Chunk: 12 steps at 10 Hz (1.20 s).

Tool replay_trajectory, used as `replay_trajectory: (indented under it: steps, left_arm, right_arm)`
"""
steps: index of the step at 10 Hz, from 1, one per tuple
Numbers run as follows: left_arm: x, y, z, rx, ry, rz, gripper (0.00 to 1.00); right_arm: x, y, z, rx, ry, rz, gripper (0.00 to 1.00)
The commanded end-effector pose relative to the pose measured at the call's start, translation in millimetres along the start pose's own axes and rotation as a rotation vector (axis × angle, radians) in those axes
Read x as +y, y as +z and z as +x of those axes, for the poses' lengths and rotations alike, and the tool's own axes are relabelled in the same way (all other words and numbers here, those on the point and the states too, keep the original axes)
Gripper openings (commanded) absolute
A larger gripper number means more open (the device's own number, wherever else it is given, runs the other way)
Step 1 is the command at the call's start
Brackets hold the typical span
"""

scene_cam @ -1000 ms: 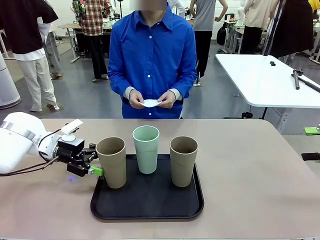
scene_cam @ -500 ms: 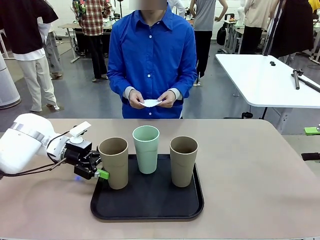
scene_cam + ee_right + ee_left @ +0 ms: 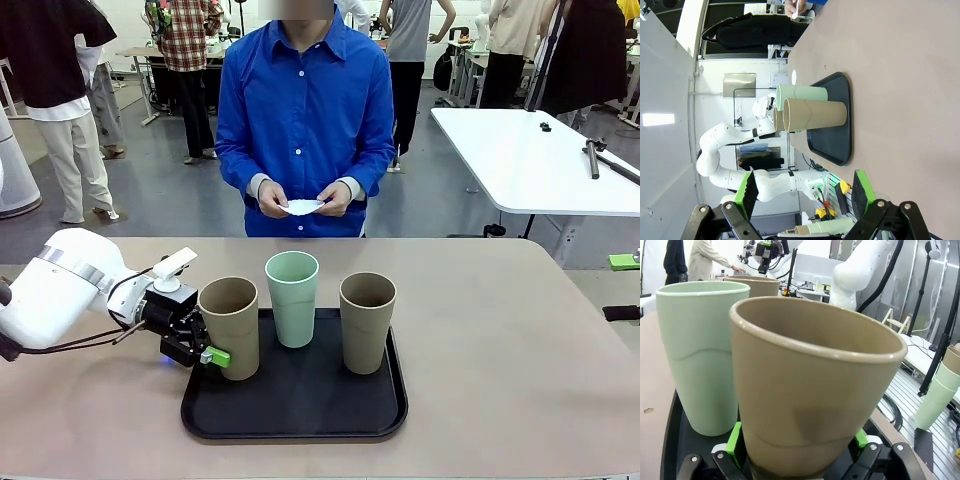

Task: Place coasters on the table and set cups on them.
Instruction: Pick up one Reusable plastic cup and place it on a coaster set by the human.

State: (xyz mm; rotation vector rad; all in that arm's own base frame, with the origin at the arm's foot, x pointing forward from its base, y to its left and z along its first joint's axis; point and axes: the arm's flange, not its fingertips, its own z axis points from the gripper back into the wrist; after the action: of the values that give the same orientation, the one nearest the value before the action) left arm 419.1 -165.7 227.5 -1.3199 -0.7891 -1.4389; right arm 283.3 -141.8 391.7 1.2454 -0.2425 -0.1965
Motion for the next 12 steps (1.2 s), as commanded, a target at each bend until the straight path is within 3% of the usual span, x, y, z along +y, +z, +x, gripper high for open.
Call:
replay_trajectory:
  steps: [1, 2, 3, 4, 5, 6, 12]
  left_arm:
    - [-2.9, -3.4, 2.6, -0.038, -0.074, 0.020, 0.41]
    - [-2.9, -2.9, 4.0, -0.042, -0.073, 0.016, 0.41]
    - [-3.1, -3.0, 5.2, -0.037, -0.071, 0.007, 0.00]
    - [-5.4, -1.6, 4.8, -0.028, -0.070, 0.003, 0.37]
    - [-11.0, 2.5, 10.8, -0.021, -0.071, 0.009, 0.00]
    - [-17.6, 12.6, 24.4, -0.004, -0.085, 0.013, 0.17]
    - [-72.4, 86.8, 171.9, 0.004, -0.048, 0.180, 0.17]
  right_arm:
    - [0.5, 0.1, 1.0, -0.004, 0.008, 0.016, 1.00]
    - [0.5, 0.1, 1.0, -0.004, 0.008, 0.016, 1.00]
    - [0.5, 0.1, 1.0, -0.004, 0.008, 0.016, 1.00]
    - [0.5, 0.1, 1.0, -0.004, 0.008, 0.016, 1.00]
    - [0.5, 0.1, 1.0, -0.004, 0.008, 0.016, 1.00]
    - [0.5, 0.1, 1.0, -0.004, 0.008, 0.016, 1.00]
    - [0.5, 0.1, 1.0, -0.004, 0.008, 0.016, 1.00]
